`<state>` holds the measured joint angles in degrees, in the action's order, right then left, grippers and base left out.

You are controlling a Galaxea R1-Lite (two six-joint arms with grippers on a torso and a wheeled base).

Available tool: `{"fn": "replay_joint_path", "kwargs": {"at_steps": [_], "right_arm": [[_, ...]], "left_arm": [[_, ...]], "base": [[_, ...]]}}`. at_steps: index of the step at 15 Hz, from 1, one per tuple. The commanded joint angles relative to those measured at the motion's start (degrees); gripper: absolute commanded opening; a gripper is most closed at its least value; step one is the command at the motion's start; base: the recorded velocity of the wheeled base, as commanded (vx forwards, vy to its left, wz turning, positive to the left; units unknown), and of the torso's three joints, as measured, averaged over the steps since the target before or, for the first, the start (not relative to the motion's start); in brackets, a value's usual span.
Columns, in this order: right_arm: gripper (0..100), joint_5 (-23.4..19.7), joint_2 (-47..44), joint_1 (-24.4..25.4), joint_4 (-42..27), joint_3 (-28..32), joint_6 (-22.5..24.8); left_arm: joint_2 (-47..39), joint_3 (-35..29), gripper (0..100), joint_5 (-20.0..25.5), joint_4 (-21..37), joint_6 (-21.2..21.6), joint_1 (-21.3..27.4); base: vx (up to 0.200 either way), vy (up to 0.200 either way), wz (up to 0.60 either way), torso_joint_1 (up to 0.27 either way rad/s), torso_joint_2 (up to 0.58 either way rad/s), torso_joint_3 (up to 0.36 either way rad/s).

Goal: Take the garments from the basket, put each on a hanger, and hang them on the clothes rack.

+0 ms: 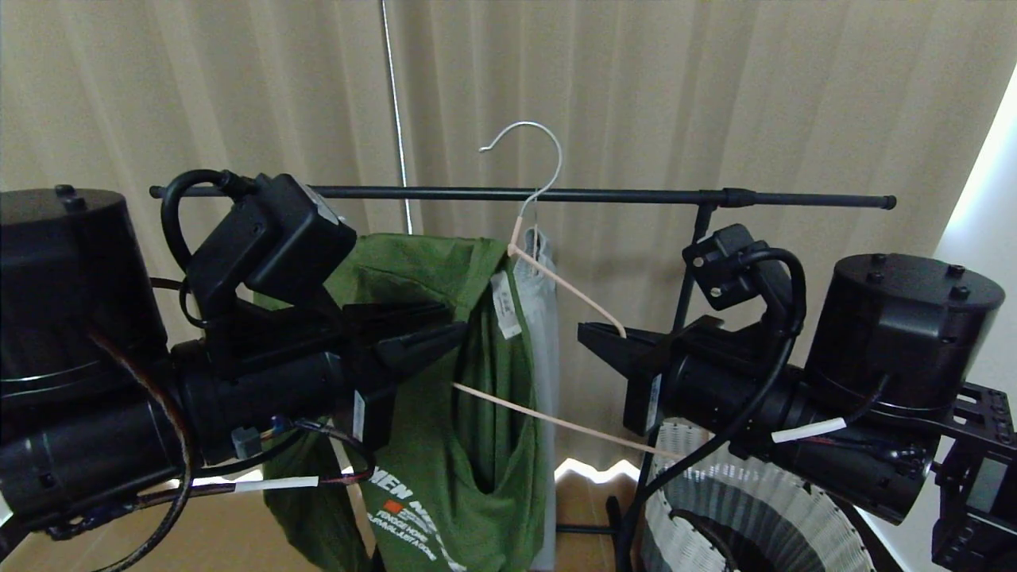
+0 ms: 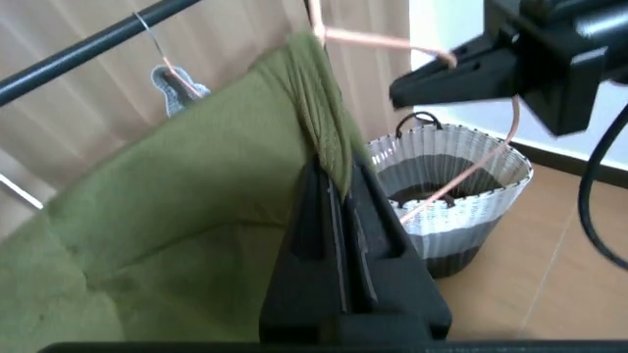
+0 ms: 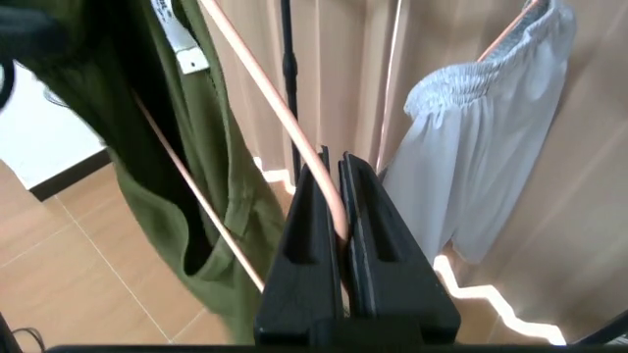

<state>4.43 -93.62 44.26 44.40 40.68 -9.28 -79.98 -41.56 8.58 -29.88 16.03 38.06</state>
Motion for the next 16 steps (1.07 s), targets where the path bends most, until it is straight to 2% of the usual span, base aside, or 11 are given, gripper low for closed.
{"fn": "replay_joint_path", "kwargs": {"at_steps": [1,6,8,10,12,16], "right_arm": [[0,-0.03,0.64,0.03,-0.01,-0.07,0.05],[0,0.15,2.66,-1.90,-0.19,-1.04,0.31],[0,0.06,3.27,-3.31,-0.19,-1.92,2.51],[0,0.06,3.71,-4.54,-0.28,-2.18,4.18],[0,0.15,3.62,-4.63,-0.10,-2.62,4.27],[0,0.15,3.71,-4.63,-0.45,-3.15,4.44]], "left_arm": [[0.79,0.42,100,0.03,-0.09,1.02,0.09],[5.36,4.91,100,-0.23,-0.09,1.46,-0.53],[7.91,5.70,100,-0.14,-0.09,1.46,-2.73],[8.62,5.70,100,-0.14,-0.09,3.66,-6.15],[8.44,7.46,100,-0.23,-0.09,8.05,-10.55],[8.44,8.42,100,-0.50,-0.27,10.86,-12.75]], "base": [[0.000,0.000,0.00,0.000,0.00,0.000],[0.000,0.000,0.00,0.000,0.00,0.000],[0.000,0.000,0.00,0.000,0.00,0.000],[0.000,0.000,0.00,0.000,0.00,0.000],[0.000,0.000,0.00,0.000,0.00,0.000],[0.000,0.000,0.00,0.000,0.00,0.000]]}}
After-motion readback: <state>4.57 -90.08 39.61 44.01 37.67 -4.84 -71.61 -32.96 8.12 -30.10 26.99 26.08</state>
